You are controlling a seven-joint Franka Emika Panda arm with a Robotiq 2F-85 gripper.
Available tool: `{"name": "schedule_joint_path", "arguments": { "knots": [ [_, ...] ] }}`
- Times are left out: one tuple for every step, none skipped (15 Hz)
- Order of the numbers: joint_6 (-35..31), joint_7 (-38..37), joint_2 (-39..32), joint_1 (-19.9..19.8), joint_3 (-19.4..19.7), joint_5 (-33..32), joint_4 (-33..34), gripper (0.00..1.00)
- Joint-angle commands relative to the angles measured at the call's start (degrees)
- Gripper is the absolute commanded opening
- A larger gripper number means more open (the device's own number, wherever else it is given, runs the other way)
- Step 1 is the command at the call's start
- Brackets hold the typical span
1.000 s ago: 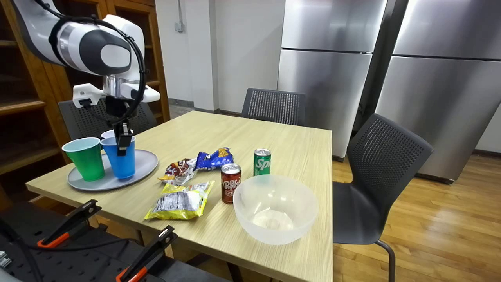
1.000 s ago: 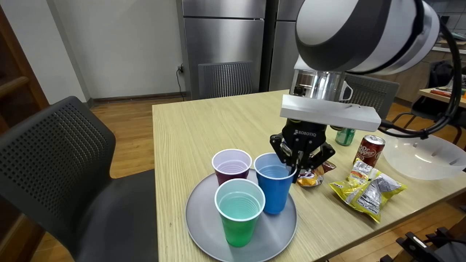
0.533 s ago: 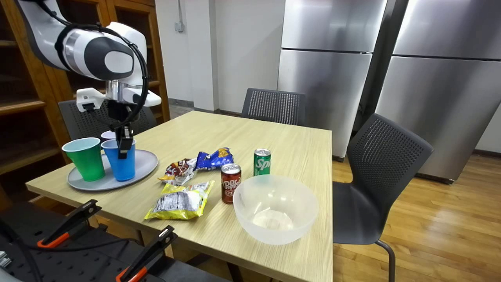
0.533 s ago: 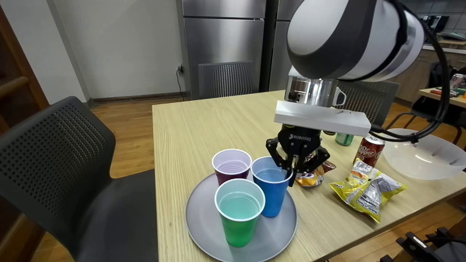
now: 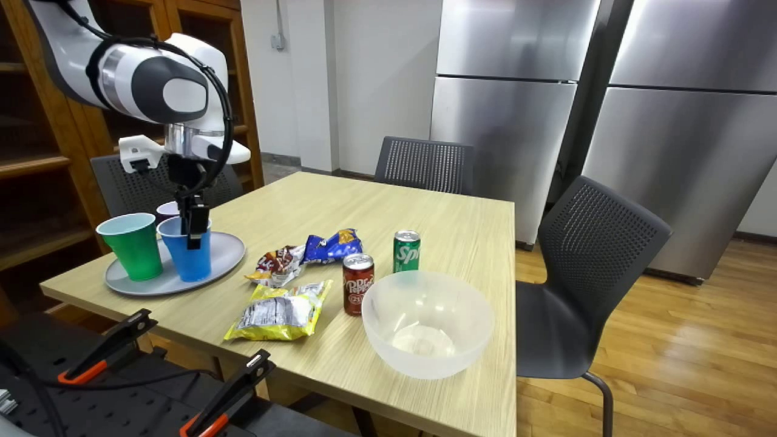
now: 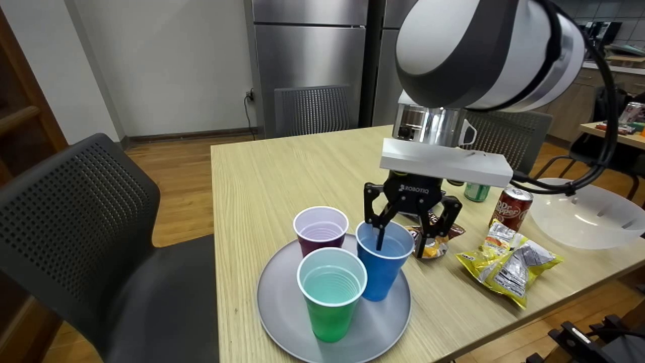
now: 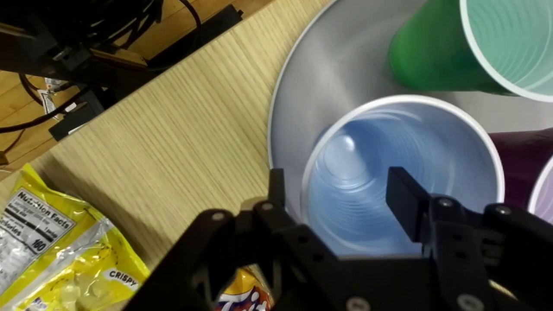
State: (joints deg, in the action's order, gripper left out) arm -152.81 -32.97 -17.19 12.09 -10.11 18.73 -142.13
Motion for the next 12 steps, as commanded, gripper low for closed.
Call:
{"name": "schedule_joint_path", "arguments": {
  "knots": [
    [0.46,2.37,3.26,-0.26,-0.46,1.63,-1.56,0.96],
    [0.61,2.69,4.02,-0.44,-0.5,1.84,-1.89,0.99],
    [1.35,2.95,4.62,-0.51,-0.47,1.7,-2.0,1.0],
    [2.4,3.72,5.48,-0.91,-0.69,2.23,-2.21,1.0],
    [3.07,3.65,6.24,-0.85,-0.42,1.91,-2.45,1.0],
    [3.5,4.24,7.3,-1.06,-0.42,2.12,-2.95,1.0],
    [3.92,4.0,8.34,-1.0,-0.11,1.78,-3.5,1.0],
    [4.3,4.32,9.52,-1.16,-0.01,1.9,-4.18,1.0],
    [4.38,4.59,10.64,-1.29,0.1,2.08,-4.86,1.0],
    [4.78,4.91,11.79,-1.47,0.29,2.09,-5.49,1.0],
    [4.92,5.01,12.88,-1.65,0.48,2.1,-6.06,1.0],
    [5.45,5.27,14.03,-1.91,0.78,1.78,-6.58,1.0]
  ]
}}
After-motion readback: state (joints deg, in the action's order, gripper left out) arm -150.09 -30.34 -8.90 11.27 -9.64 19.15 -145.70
